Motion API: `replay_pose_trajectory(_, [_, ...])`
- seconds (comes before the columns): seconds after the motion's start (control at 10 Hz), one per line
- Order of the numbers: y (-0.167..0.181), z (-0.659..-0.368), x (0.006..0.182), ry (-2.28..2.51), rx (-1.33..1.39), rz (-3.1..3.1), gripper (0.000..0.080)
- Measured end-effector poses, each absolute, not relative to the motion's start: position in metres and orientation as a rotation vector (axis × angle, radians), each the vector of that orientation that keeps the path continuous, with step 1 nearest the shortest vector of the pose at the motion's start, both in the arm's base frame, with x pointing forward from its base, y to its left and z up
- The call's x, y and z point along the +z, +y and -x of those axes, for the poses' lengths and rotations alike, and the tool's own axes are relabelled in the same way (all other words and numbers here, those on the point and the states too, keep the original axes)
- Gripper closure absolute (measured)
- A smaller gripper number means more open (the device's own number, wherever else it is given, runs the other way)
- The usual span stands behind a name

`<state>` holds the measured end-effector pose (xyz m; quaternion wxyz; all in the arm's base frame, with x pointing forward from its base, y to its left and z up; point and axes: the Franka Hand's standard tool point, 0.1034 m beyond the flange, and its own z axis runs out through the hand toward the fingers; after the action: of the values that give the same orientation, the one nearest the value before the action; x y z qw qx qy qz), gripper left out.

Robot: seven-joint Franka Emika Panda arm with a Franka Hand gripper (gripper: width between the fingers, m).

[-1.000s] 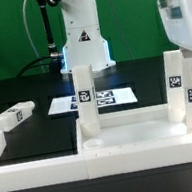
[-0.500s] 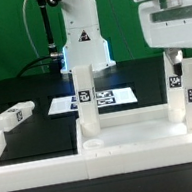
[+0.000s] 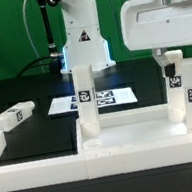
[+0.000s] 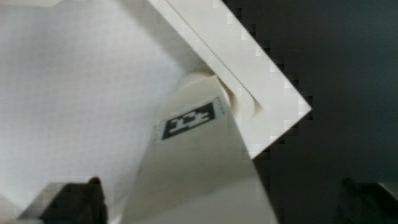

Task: Assemble desk

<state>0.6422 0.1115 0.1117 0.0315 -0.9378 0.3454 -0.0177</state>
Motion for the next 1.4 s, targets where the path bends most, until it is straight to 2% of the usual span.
replay_pose_trajectory(0.4, [0.1143, -0.6419, 0.1115, 0.664, -0.079, 3.029, 0.0150])
replay_pose_trajectory(0.6, [0.1140, -0.6419, 0.1115, 0.667, -0.079, 3.028, 0.0401])
replay_pose_trajectory(0.7, [0.1135, -0.6419, 0.1114, 0.668, -0.078, 3.029, 0.0401])
replay_pose_trajectory(0.8, [0.1132, -0.6420, 0.1115, 0.669, -0.079, 3.028, 0.0511])
replay_pose_trajectory(1.1, [0.1133, -0.6418, 0.1113, 0.750, -0.075, 3.005, 0.0511])
replay_pose_trajectory(1.4, [0.1114, -0.6415, 0.1103, 1.325, -0.070, 2.782, 0.0511])
